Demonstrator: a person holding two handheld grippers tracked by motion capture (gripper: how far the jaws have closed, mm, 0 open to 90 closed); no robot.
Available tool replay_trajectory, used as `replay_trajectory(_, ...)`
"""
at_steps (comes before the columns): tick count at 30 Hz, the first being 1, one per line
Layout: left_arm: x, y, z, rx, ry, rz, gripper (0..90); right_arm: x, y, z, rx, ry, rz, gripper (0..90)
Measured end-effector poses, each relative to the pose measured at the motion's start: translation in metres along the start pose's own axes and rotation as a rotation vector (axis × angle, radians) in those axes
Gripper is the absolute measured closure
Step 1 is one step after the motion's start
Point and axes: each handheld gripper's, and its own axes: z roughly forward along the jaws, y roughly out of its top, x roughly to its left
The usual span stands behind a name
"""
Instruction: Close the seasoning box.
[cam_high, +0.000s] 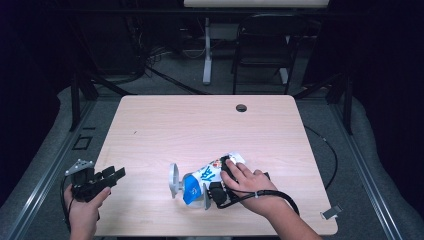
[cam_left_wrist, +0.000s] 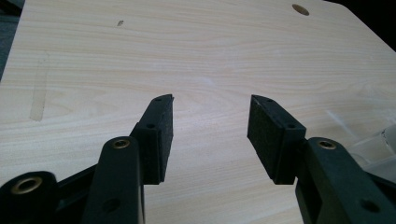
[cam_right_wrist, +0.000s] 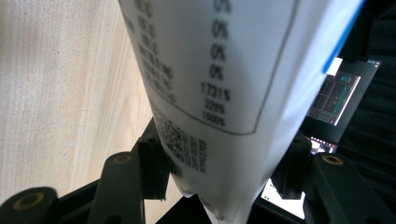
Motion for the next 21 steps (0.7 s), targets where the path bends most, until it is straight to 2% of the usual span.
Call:
replay_trajectory(12,0.0007,-0.0003,0.0002,-0.003,-0.004,-0.008,51.3,-0.0002,0.0005,-0.0007,0.001,-0.004,-0.009,48.6)
replay_trajectory(14,0.0007,-0.0005,0.0005,-0.005,-0.002,-0.009,51.3,-0.0014,0.0012,-0.0021,0.015,-0.006,-0.023,48.6)
replay_trajectory(21,0.0011,-0.0006,0.0006,-0.004,-0.002,-0.009,51.3,-0.0010,0.0010,-0.0021,0.006,-0.009,-0.026,48.7)
